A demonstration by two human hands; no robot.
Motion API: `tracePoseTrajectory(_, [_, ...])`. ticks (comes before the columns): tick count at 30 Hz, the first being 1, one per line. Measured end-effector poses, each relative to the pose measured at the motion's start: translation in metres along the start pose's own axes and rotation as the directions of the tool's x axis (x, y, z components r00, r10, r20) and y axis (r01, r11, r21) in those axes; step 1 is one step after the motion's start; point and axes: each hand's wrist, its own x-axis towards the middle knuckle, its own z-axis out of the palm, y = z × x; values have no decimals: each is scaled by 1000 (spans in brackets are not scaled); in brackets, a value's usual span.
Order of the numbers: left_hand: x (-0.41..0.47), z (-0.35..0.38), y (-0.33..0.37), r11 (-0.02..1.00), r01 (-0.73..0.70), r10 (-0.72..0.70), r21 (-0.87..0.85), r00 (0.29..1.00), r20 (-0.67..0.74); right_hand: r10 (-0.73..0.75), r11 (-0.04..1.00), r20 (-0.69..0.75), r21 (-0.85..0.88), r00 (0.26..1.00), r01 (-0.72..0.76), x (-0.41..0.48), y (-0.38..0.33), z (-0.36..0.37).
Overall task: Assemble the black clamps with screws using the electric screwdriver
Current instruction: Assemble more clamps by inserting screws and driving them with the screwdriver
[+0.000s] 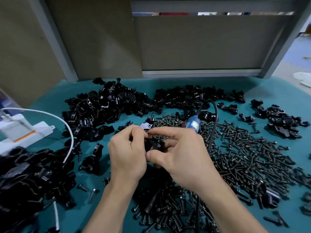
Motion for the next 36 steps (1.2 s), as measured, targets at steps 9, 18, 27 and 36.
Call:
tracePoseTrajectory(9, [4, 7, 1, 955, 221, -196, -196, 970, 142, -201, 979, -192, -71, 961, 190, 2, 14, 9])
tracePoseTrajectory(18, [-1, 5, 3, 887, 230, -109, -401, 947, 301, -273, 962, -229, -62, 934, 266, 16, 34, -1])
tracePoseTrajectory(27, [-2, -1, 2, 992, 39, 7, -122, 935, 355, -450, 893, -254, -127, 856, 432, 14, 44, -1])
tracePoseTrajectory(36, [2, -6, -2, 987, 135, -73, -83, 850, 522, -500, 856, -151, -236, 853, 460, 13, 38, -5])
